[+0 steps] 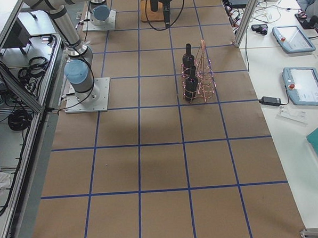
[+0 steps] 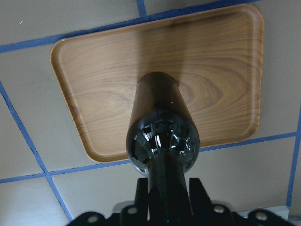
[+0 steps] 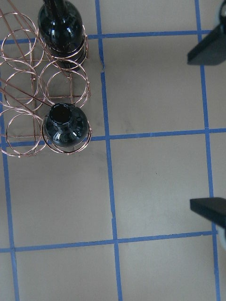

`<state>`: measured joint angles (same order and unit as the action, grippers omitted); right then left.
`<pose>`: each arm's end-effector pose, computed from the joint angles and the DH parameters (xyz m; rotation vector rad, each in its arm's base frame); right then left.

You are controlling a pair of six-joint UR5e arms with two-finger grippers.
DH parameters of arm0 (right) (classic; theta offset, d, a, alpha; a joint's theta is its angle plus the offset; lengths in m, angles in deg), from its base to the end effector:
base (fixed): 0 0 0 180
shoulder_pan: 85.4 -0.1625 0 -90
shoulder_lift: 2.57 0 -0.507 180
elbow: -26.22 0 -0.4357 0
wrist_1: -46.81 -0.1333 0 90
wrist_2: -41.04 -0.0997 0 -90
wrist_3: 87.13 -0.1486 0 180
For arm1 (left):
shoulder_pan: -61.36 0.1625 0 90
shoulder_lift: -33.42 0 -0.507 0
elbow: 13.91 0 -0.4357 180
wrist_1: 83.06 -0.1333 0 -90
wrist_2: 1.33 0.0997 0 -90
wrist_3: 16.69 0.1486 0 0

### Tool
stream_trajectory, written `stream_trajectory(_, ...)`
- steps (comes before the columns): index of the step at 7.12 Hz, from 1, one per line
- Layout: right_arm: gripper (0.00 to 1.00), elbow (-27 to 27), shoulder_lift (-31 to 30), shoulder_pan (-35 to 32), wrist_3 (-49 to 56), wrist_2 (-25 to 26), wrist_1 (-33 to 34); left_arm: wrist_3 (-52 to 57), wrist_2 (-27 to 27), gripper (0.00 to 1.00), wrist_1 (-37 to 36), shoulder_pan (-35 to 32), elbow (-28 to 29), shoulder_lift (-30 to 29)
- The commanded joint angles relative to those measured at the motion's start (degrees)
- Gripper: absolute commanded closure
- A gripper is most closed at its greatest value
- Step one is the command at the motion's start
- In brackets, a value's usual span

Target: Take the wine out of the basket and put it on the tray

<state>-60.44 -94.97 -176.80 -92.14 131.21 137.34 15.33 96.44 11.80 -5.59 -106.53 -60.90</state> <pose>0.1457 -0.5242 0.5758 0.0990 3.1322 -0.1716 0.1065 -0.5395 0.4509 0.2635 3.0823 0.3806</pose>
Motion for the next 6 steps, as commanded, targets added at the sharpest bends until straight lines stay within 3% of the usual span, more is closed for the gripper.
stream_trajectory(1, 0.00, 0.00, -0.06, 0.00, 0.00, 0.00, -0.09, -6.39, -3.55, 0.00, 1.54, -1.68, 4.02, 4.74)
stream_trajectory(3, 0.00, 0.00, -0.15, 0.00, 0.00, 0.00, -0.09, -9.33, -9.41, 0.00, -0.97, -7.28, 4.03, 5.90)
stream_trajectory(4, 0.00, 0.00, -0.15, 0.00, 0.00, 0.00, -0.09, -18.39, -10.40, 0.00, -2.30, -11.67, 4.03, 6.95)
stream_trajectory(6, 0.00, 0.00, -0.15, 0.00, 0.00, 0.00, -0.09, -21.82, -10.41, 0.00, -6.68, -17.13, 3.95, 7.21)
